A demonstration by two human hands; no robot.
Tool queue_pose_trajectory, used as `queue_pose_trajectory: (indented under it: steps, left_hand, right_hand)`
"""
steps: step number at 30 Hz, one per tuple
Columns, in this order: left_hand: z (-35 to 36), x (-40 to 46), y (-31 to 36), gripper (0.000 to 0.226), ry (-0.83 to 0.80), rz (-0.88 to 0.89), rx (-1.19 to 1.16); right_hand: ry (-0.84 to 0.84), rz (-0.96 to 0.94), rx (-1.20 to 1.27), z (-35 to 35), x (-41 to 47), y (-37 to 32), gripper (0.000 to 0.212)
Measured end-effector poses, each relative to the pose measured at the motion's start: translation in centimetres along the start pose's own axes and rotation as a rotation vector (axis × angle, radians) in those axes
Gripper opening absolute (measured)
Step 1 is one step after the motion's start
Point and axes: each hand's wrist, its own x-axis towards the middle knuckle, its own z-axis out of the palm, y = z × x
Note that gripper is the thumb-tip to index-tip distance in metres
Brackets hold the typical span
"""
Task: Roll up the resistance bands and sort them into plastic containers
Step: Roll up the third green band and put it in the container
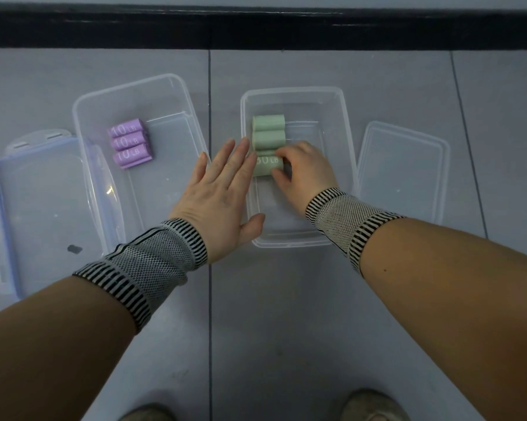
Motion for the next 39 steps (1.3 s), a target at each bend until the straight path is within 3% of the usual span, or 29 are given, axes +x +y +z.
queue_pose_trajectory:
  steps: [7,16,24,30,35,39]
  left_hand:
    - [-0.2,0.0,0.0,0.093,-0.015,-0.009,0.005]
    - [-0.1,0.0,0.0,0.091,-0.008,-0.001,-0.011]
    - [-0.2,0.1,0.0,0.093,-0.014,-0.004,-0.005]
    - [0.0,0.0,-0.1,0.093,-0.015,-0.005,-0.004]
    - [-0.2,0.1,0.0,0.093,-0.024,-0.003,-0.009]
    - [-0.3,0.0,0.0,0.094,-0.028,-0.001,-0.006]
  right_hand:
    - [-0.045,-0.005,0.052,-0.1,-0.5,-0.2,0.029]
    - [-0.04,0.249,0.522,-0.9,0.2,0.4,0.034]
    - [0.009,0.202,0.306,0.0,0.1,0.1,0.038]
    - [0.043,0.286,0.308,0.5,0.2,-0.1,0.032]
    - [0.055,0.348,0.364,0.2,0.3,-0.2,0.051]
    - [0.025,0.261,0.291,0.5,0.4,-0.4,0.025]
